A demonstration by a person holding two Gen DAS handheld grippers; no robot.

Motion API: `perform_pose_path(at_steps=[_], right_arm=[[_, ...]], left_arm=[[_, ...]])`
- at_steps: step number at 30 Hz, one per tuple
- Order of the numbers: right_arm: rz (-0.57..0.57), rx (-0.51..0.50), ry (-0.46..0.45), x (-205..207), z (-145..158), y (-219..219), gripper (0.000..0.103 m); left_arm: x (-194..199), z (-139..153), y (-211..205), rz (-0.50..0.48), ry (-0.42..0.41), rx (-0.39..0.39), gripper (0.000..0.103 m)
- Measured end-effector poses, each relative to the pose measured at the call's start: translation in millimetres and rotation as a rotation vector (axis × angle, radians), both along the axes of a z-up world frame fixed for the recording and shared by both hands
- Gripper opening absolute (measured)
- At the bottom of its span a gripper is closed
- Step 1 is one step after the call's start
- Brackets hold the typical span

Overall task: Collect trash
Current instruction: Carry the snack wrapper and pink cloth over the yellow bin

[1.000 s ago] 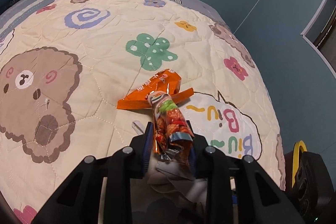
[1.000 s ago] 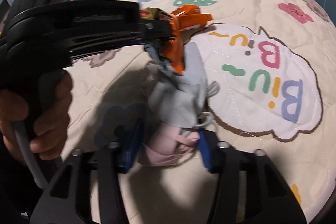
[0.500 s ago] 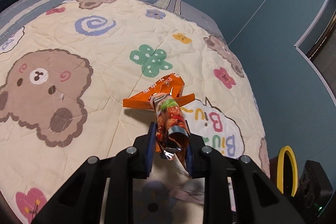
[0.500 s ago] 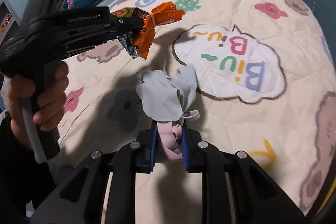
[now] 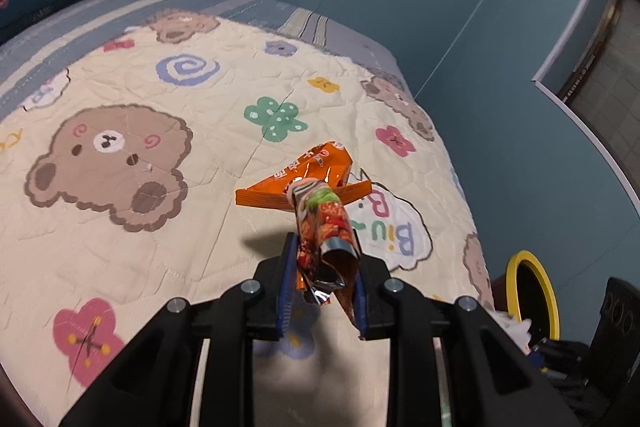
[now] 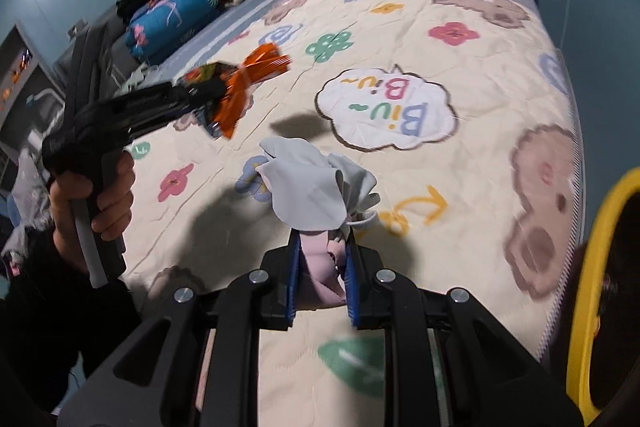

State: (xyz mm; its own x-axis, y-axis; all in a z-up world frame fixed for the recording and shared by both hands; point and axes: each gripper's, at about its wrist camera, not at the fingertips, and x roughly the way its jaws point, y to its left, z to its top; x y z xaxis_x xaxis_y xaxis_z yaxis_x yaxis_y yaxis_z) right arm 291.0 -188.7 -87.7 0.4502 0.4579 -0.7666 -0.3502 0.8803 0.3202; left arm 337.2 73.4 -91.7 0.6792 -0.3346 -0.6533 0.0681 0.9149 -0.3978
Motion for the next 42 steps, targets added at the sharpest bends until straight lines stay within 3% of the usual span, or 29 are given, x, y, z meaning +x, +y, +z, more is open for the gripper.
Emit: perform_pose_path(at_steps=[8, 17, 27, 42], right_arm=[[-0.076, 0.088, -0.088, -46.6, 42.6, -51.0, 0.018], [-0.156, 0.161, -0.179, -74.9, 81.2, -91.9, 0.018], [-0.235, 0.203, -0.287, -105.1, 119.8, -138.8, 0.018], [-0.422, 0.212, -0.428, -129.4, 151.0, -230.5, 0.018]], left_arm=[[-65.0, 42.2, -15.1, -0.006, -0.131, 0.141, 0.022], [-123.6, 95.9, -71.7, -0.029, -0.273, 0.298, 0.022], [-178.3, 150.7, -146.4, -0.120, -0.446, 0.331, 0.022], [-201.2, 186.4, -236.0, -0.218, -0.604, 0.338, 0.022]])
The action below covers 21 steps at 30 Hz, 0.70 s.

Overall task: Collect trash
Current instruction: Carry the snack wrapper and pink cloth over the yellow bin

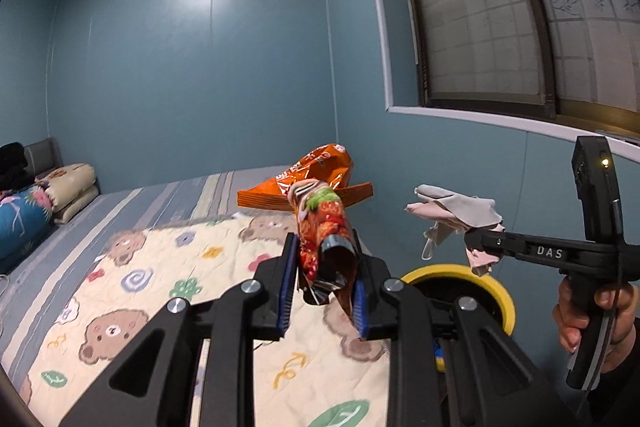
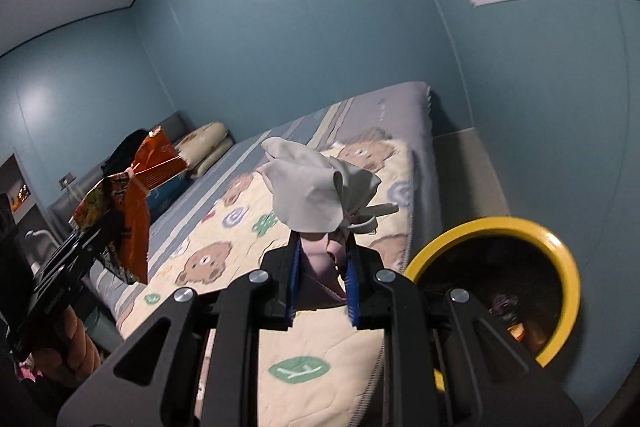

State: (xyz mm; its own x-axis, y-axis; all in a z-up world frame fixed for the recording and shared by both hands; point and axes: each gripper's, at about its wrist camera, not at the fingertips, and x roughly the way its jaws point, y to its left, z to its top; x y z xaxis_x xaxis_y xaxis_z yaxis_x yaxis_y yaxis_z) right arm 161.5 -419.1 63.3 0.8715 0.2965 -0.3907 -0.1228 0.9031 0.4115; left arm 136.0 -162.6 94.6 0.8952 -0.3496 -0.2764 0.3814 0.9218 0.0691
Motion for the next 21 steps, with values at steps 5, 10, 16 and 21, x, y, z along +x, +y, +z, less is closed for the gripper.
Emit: perform_pose_path(at_steps=[5, 10, 16, 21], right_arm=[[-0.060, 0.009, -0.007, -5.4, 0.3, -23.4, 0.018], [-0.116, 0.022, -0.010, -8.6, -1.8, -46.7, 0.018], [-0.187, -0.001, -0.013, -8.9, -2.6, -60.6, 0.018], [-0.210, 0.010, 0.026, -2.0, -18.4, -70.5, 0.018]], left_arm=[[2.7, 5.3, -29.4, -0.042, -0.026, 0.004, 0.022], [12.8, 2.9, -57.0, -0.081, -0.029, 0.002, 0.023], [31.2, -3.1, -85.9, -0.119, 0.000, 0.011, 0.023], [63.0, -26.3, -111.3, -0.135, 0.082, 0.015, 0.023]])
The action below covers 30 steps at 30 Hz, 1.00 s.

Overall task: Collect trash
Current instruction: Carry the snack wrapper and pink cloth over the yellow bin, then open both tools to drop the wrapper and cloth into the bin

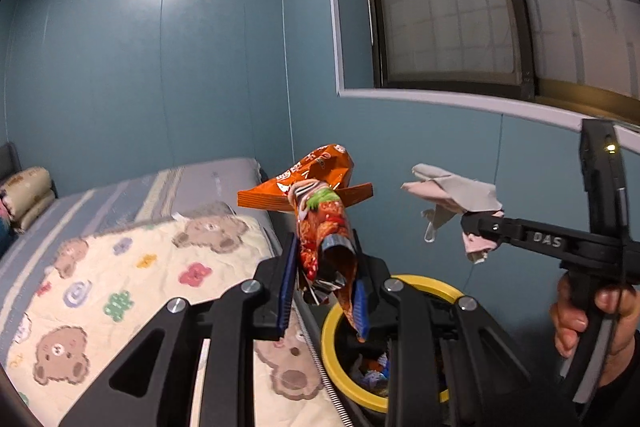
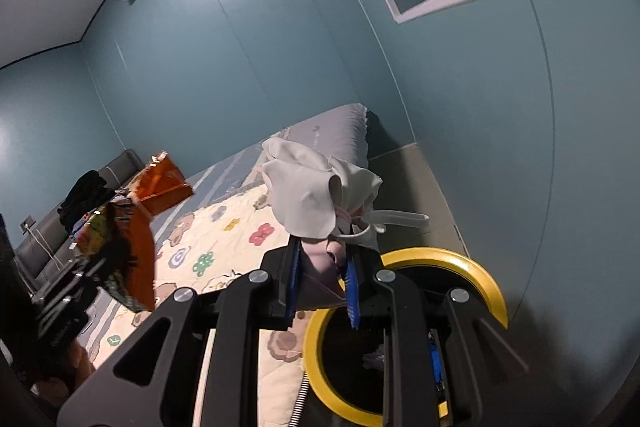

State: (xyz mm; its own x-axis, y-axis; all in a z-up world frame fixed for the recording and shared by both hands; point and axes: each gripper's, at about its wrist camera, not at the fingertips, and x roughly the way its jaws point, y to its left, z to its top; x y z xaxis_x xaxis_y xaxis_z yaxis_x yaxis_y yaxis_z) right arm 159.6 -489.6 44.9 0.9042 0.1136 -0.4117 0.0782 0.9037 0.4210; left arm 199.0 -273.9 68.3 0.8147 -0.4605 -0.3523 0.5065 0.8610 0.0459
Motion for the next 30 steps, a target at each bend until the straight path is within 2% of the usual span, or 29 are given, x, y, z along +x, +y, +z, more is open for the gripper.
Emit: perform_pose_path(at_steps=[3, 13, 23, 30], right_arm=[[-0.009, 0.018, 0.033, 5.4, -12.9, -8.2, 0.018], [-0.051, 0.046, 0.125, 31.3, -54.6, -27.8, 0.018], [-0.061, 0.096, 0.233, 54.3, -105.0, -36.8, 0.019], [-0.067, 0.108, 0.288, 67.0, -129.4, -40.2, 0.021]], left_arm=[[19.1, -18.7, -12.6, -0.014, 0.064, 0.009, 0.023], [71.6, -77.6, -43.3, -0.016, 0.204, 0.024, 0.023], [102.4, -134.1, -66.0, -0.027, 0.348, 0.041, 0.023], [114.1, -151.8, -68.3, -0.033, 0.426, 0.029, 0.026]])
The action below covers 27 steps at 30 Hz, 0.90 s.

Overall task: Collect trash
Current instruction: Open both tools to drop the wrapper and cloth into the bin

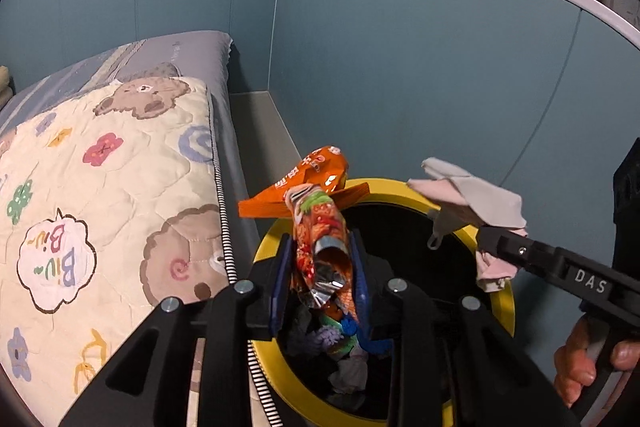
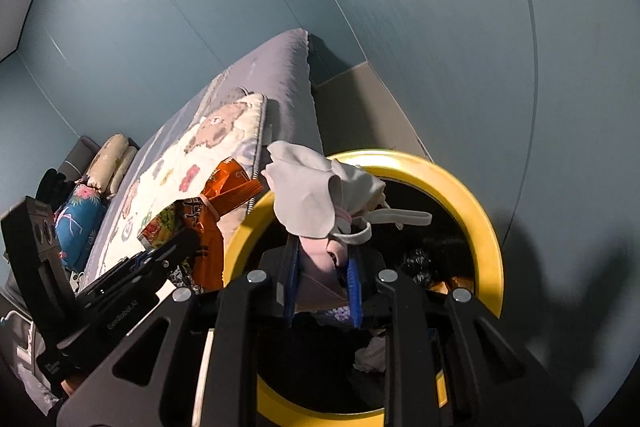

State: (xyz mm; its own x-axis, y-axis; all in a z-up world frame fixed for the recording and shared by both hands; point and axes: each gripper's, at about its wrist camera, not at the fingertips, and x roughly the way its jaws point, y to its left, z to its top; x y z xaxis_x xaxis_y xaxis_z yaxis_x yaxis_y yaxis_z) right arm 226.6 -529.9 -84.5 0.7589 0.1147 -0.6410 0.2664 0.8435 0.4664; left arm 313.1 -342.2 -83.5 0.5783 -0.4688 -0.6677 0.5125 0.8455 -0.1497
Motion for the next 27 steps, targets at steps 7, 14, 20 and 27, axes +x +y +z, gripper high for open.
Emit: perform_pose_path(at_steps=[7, 14, 20, 27], right_arm=[[-0.012, -0.011, -0.006, -0.3, 4.1, -2.7, 0.024], [-0.054, -0.035, -0.002, -5.9, 8.0, -5.8, 0.047], [-0.061, -0.028, 0.021, -11.5, 4.2, -4.1, 0.047], [-0.029, -0.046, 0.026, -9.7, 7.0, 11.9, 0.047]], left_arm=[[-0.7, 4.9, 3.2, 0.009, -0.003, -0.006, 0.035], [-5.5, 8.9, 15.5, 0.029, 0.003, -0.024, 0.063], [-5.9, 10.7, 35.3, 0.056, 0.016, -0.035, 0.068], [-10.6, 11.5, 55.9, 0.096, 0.034, -0.056, 0.068]])
